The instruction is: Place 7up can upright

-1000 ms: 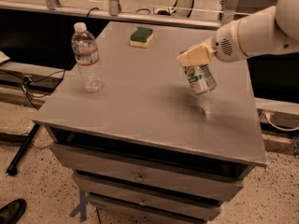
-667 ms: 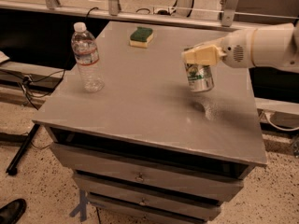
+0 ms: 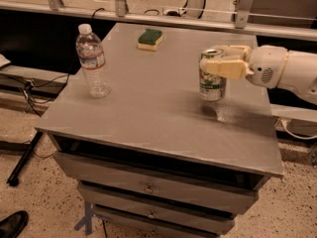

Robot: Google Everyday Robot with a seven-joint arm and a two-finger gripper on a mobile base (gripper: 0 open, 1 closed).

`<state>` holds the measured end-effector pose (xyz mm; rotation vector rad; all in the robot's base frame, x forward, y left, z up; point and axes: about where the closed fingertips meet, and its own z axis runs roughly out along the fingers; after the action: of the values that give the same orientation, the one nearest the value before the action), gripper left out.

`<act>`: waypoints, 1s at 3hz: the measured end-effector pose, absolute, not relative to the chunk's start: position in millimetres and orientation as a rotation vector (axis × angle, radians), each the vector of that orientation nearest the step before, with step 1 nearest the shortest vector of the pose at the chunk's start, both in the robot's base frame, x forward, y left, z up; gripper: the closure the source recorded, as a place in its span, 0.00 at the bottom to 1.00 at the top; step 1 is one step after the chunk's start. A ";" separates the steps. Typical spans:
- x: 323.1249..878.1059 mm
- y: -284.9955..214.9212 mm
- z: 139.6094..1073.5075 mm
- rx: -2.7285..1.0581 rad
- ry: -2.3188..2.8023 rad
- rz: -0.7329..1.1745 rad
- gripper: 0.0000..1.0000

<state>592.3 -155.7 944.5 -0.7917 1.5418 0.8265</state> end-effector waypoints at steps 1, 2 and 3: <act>577.8 -152.3 945.1 -0.928 1.367 0.806 1.00; 567.7 -151.9 934.6 -1.023 1.265 0.775 0.84; 563.4 -157.4 918.8 -1.045 1.246 0.771 0.61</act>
Offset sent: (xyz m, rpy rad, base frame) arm -0.0373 -0.0027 -0.0267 -0.0691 -0.3948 0.2289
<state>563.4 -157.4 918.8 -1.0451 1.2457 0.7714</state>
